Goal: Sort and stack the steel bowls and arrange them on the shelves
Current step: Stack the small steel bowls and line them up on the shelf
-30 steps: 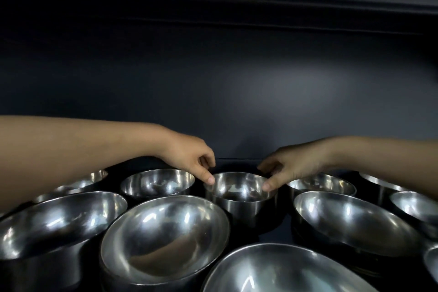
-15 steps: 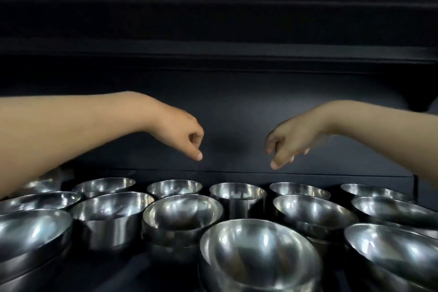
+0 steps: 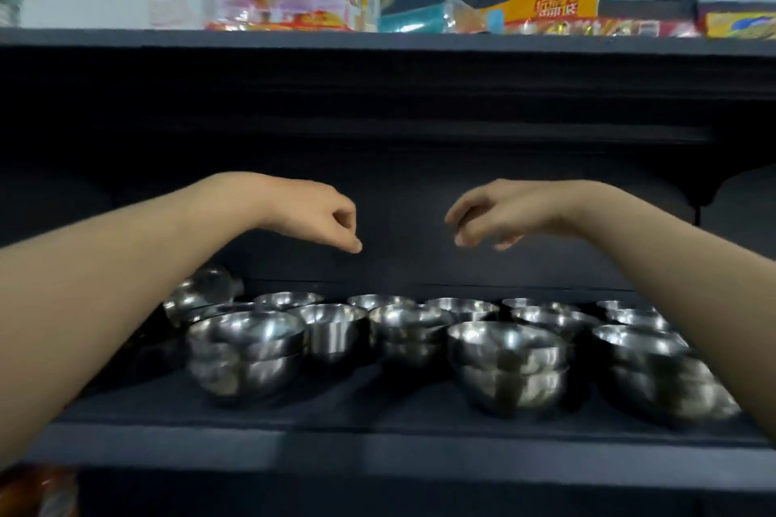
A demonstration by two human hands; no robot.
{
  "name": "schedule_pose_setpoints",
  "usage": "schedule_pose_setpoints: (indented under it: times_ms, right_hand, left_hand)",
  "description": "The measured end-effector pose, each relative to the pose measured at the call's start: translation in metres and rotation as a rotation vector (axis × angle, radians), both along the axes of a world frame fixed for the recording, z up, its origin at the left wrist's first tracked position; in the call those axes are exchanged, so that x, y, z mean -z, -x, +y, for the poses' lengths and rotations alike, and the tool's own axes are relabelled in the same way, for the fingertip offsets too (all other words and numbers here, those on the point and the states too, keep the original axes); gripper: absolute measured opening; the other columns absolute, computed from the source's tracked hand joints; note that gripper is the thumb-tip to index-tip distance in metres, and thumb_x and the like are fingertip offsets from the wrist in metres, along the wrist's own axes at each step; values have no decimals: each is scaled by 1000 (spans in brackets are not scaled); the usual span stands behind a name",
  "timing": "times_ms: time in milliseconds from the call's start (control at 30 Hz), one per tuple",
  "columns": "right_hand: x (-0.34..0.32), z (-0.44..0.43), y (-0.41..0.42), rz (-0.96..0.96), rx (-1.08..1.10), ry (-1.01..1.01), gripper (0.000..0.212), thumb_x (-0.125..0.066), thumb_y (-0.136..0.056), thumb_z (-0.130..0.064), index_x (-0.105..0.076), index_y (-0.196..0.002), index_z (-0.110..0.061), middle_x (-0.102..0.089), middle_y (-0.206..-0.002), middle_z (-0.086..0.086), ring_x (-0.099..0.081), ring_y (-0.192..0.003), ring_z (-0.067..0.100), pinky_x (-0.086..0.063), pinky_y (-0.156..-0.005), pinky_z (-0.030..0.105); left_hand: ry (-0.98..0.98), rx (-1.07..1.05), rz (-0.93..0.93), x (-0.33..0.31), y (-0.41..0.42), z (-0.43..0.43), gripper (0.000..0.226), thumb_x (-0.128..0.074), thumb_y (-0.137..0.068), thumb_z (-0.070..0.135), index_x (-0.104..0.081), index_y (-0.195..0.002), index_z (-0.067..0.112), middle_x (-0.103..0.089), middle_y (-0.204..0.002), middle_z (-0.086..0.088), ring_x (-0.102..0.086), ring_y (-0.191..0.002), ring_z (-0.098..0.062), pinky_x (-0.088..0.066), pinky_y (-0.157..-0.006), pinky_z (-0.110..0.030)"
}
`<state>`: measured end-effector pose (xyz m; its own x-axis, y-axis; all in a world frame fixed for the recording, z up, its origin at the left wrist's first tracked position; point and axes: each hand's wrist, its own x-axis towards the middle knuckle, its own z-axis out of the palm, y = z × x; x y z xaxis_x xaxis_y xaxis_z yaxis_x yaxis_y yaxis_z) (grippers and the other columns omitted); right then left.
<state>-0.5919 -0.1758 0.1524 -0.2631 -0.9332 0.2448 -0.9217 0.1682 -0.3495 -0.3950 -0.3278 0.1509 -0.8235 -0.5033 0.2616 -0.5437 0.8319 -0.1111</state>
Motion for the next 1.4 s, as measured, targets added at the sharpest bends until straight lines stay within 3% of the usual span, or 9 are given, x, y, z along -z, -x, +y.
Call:
schedule_pose_setpoints:
  times_ms: [133, 233, 400, 533, 633, 800, 1067, 1400]
  right_hand:
    - [31, 3, -70, -57, -36, 34, 39, -63, -88, -21, -54, -126, -25, -60, -118, -7, -57, -107, 4, -52, -89, 29]
    - [55, 0, -122, -72, -52, 6, 38, -65, -86, -22, -55, -123, -25, -61, -118, -7, -58, -108, 9, -50, -92, 30]
    - [84, -8, -183, -61, -40, -19, 40, -67, -84, -22, -54, -122, -23, -59, -119, -6, -58, -107, 15, -50, -92, 32]
    - [95, -21, -208, -89, -70, 2, 38, -68, -80, -20, -54, -115, -27, -60, -119, -5, -57, -106, 13, -49, -92, 31]
    - [93, -32, -214, -70, -72, 20, 40, -68, -80, -21, -55, -118, -26, -58, -119, -5, -56, -107, 14, -47, -95, 31]
    - [89, -60, -202, 30, -86, 23, 46, -68, -82, -19, -54, -125, -19, -56, -122, -1, -56, -111, 16, -47, -96, 30]
    - [63, -111, -168, 114, -143, 73, 48, -67, -83, -21, -51, -129, -22, -54, -124, -3, -54, -113, 16, -46, -95, 29]
    - [48, -183, -161, 29, -249, 38, 45, -68, -84, -22, -53, -127, -20, -56, -122, -2, -58, -109, 18, -51, -83, 28]
  left_hand:
    - [133, -44, 44, 29, -59, 3, 25, -53, -88, 43, -56, -101, 21, -54, -95, 7, -53, -92, -15, -48, -86, -34]
    - [49, -33, 74, 52, -106, 7, 24, -53, -88, 40, -55, -101, 20, -52, -91, 7, -52, -93, -16, -47, -86, -34]
    - [-29, -26, 103, 83, -167, 9, 27, -54, -88, 39, -57, -104, 17, -56, -102, 3, -54, -97, -17, -48, -87, -35]
    - [-6, -37, 133, 93, -197, 2, 26, -55, -87, 39, -57, -104, 20, -51, -103, 2, -52, -96, -17, -47, -90, -36]
    - [-10, -51, 171, 89, -208, -8, 24, -56, -88, 37, -58, -103, 19, -52, -102, 2, -52, -96, -16, -45, -88, -31]
    - [17, -100, 212, 80, -206, -36, 25, -57, -86, 38, -59, -103, 20, -54, -106, 1, -53, -102, -17, -45, -94, -35]
    - [88, -170, 196, 60, -185, -74, 21, -57, -89, 35, -56, -101, 18, -50, -102, 2, -52, -95, -15, -45, -86, -30]
    - [83, -225, 154, 45, -174, -133, 30, -61, -86, 36, -57, -108, 16, -53, -101, 4, -51, -97, -15, -45, -89, -30]
